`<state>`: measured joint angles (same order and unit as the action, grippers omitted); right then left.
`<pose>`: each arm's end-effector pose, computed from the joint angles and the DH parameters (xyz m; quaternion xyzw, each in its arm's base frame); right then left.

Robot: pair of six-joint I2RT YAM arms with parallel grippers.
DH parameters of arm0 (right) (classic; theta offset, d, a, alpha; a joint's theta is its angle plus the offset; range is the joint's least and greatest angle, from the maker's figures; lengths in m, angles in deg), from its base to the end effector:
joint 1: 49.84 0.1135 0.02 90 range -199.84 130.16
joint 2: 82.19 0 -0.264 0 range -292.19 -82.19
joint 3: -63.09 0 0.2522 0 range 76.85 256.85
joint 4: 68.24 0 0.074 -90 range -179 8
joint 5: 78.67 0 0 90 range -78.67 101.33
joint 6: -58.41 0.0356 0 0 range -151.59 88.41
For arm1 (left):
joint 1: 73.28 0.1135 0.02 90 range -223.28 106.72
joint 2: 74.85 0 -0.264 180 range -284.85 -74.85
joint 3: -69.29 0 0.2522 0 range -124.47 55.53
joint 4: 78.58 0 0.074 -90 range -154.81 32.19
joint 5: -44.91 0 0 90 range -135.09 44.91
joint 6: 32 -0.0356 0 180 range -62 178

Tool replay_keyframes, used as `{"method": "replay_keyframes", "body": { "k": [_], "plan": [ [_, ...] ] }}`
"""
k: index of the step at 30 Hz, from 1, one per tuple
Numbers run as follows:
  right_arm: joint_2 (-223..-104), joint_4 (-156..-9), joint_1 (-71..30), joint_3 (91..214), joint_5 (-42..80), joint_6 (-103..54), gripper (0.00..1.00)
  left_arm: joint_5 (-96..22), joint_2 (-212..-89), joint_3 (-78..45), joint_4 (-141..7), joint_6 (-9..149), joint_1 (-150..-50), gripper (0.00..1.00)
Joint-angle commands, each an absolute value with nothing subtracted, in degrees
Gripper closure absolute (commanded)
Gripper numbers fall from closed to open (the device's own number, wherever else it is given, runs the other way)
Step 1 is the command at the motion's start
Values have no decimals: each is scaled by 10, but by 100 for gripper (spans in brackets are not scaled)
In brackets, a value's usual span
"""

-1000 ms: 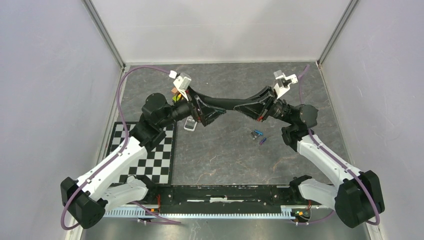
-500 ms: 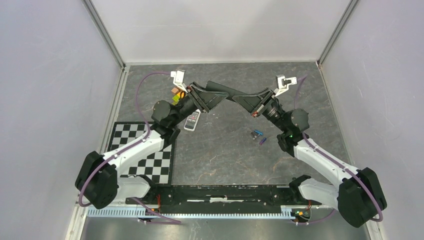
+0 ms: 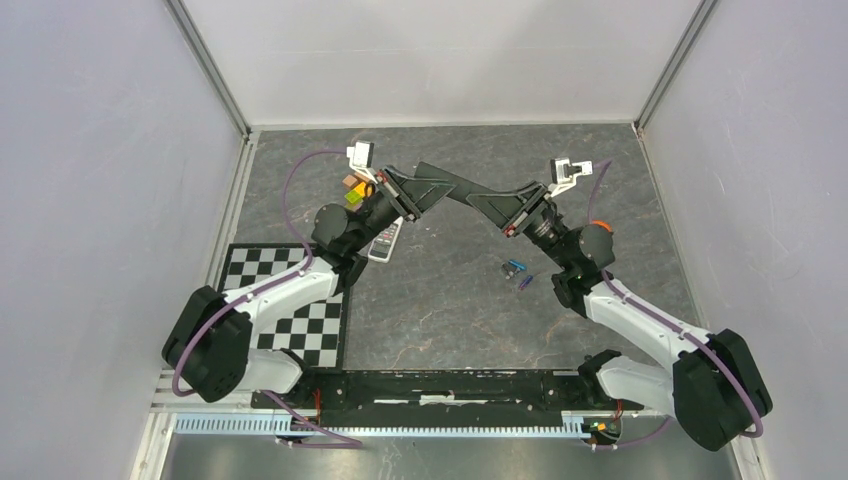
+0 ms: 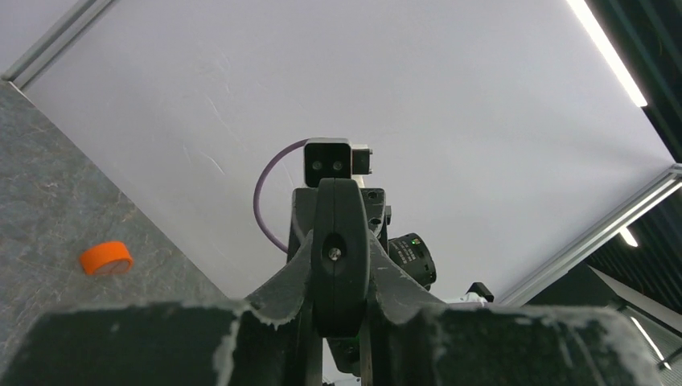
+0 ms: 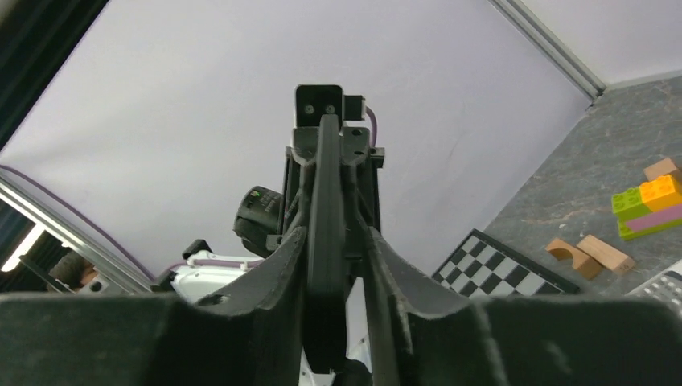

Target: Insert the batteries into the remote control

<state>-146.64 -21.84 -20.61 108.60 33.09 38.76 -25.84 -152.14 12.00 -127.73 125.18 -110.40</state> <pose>0.2027 0.1286 0.3192 0.0280 0.5339 0.7043 0.4671 0.2265 -0.1861 0.3372 0.0098 0.5196 -0.7233 0.4548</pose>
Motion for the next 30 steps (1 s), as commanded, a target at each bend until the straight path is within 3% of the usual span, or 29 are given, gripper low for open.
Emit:
{"method": "replay_keyframes", "body": {
  "k": [1, 2, 4, 8, 16, 26, 30],
  "plan": [
    [-1464, -223, -209, 1067, 323, 381, 51, -256, -1506, 118, -1324, 1258, -1109, 98],
    [-1462, -228, -211, 1065, 323, 378, 43, -252, -1503, 116, -1310, 1252, -1108, 98],
    [-1458, -236, -216, 1063, 325, 374, 36, -243, -1497, 114, -1287, 1244, -1107, 98],
    [-1450, -238, -227, 1062, 342, 371, 36, -209, -1498, 105, -1264, 1243, -1103, 98],
    [-1451, -279, -233, 1084, 367, 342, 47, -174, -1502, 95, -1244, 1258, -1097, 98],
    [-1444, -343, -243, 1080, 393, 271, 81, -163, -1474, 90, -1288, 1353, -1074, 98],
    [-1440, -332, -261, 1054, 406, 262, 83, -171, -1461, 99, -1301, 1368, -1063, 98]
  ]
}}
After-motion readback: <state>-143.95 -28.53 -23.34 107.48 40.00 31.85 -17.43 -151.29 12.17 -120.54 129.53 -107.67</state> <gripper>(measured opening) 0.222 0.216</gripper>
